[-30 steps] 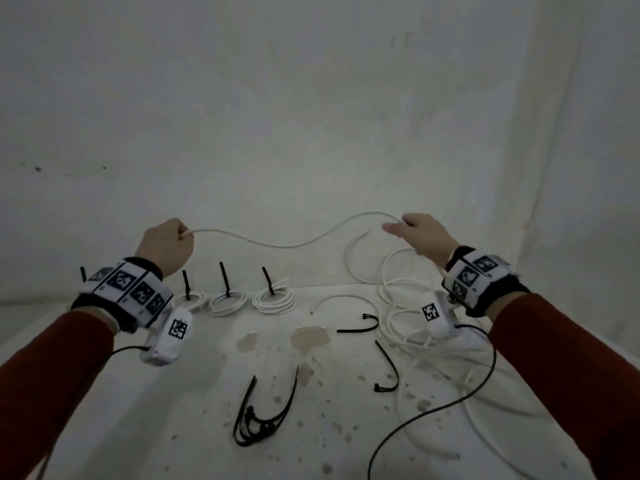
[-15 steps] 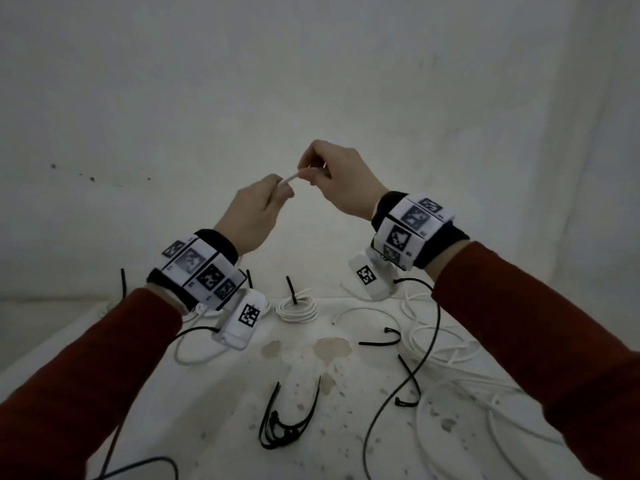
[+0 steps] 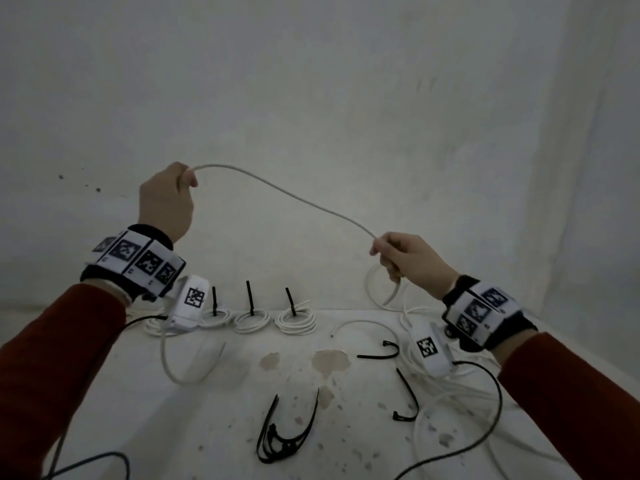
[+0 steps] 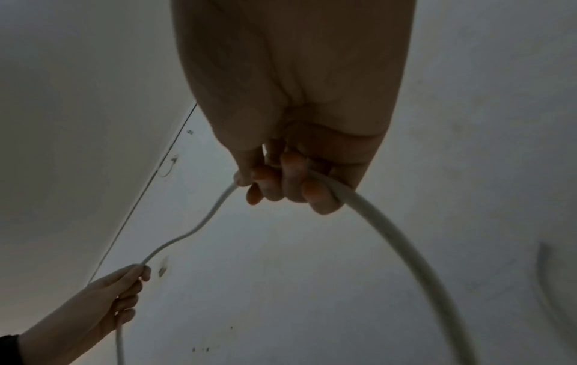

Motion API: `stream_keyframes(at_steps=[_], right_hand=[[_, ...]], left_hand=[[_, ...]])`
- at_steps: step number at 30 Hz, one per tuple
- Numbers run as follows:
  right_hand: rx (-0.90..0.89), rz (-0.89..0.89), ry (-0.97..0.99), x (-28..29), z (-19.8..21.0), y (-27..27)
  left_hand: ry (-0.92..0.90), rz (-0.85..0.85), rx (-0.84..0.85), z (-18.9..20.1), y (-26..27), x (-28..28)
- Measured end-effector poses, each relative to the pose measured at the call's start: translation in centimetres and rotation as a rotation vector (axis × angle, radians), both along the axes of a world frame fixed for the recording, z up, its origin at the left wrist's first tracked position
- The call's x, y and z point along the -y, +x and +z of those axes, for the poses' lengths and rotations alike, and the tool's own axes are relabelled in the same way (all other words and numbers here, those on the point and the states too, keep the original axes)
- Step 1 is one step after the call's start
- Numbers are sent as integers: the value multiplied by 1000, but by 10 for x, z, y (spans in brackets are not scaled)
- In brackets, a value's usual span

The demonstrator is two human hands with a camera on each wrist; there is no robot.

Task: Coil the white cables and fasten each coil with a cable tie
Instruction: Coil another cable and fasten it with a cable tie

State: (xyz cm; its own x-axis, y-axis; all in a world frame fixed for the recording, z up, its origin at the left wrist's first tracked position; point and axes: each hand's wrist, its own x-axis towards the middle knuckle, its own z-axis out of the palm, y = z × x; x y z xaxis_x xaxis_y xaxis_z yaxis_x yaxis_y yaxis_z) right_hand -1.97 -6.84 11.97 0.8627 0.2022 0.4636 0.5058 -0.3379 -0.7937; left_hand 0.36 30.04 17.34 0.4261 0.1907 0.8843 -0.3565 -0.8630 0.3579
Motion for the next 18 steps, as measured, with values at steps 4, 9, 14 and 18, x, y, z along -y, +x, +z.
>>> stream_keyframes(at_steps=[4,9,14,18], right_hand=[[-89,-68,-45,26,-8,-12],[-209,76,362,46,-8,-22],[-218,607,1044,45,12,-41],[-29,648,1257,29,36,-50]], left_hand=[[-12,24,-11,-7,5,-7],[66,-6,7,-16,10,1],[330,2,-61,-36,16,16],[719,-14,-25,-60,9,35]])
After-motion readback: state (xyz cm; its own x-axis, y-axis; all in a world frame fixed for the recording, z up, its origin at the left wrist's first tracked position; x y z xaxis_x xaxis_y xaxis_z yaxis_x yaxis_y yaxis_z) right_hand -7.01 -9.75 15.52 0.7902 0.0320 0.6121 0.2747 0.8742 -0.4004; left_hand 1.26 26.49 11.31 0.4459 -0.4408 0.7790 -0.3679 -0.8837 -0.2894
